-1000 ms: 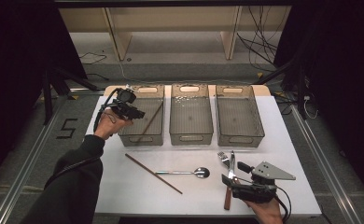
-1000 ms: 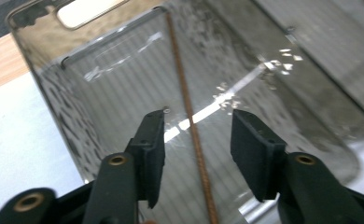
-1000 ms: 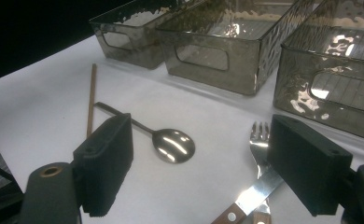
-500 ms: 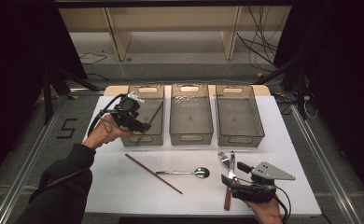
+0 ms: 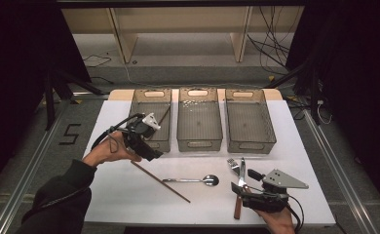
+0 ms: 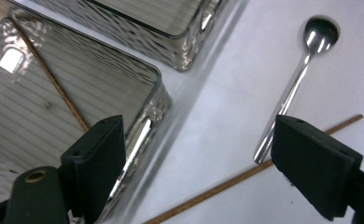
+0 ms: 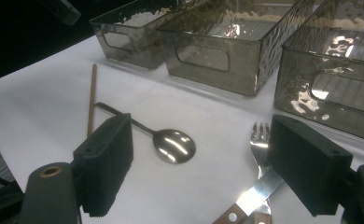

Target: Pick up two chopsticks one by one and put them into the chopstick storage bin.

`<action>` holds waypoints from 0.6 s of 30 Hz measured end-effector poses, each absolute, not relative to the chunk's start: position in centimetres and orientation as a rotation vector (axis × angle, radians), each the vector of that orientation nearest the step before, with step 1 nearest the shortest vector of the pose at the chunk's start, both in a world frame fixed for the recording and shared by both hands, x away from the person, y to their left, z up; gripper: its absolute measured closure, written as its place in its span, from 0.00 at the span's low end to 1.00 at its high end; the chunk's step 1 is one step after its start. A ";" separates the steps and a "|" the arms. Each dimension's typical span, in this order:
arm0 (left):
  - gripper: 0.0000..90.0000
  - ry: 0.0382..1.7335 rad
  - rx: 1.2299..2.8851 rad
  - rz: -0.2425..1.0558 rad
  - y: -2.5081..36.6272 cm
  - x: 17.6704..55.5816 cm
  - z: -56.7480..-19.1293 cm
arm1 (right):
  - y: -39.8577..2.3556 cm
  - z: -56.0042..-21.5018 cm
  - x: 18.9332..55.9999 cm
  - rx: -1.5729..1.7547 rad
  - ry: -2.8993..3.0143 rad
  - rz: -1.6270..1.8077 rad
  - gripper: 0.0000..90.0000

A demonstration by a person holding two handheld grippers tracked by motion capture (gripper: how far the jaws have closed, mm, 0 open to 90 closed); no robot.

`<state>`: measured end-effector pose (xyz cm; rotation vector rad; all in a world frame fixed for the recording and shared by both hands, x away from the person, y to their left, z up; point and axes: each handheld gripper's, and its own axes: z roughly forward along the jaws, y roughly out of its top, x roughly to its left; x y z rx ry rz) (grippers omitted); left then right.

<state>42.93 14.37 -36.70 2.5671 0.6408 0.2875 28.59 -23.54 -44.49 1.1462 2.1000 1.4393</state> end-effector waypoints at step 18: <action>0.24 0.407 2.801 0.209 13.0 40.9 -39.5 | -23.5 -44.5 28.6 1.147 2.100 1.440 0.26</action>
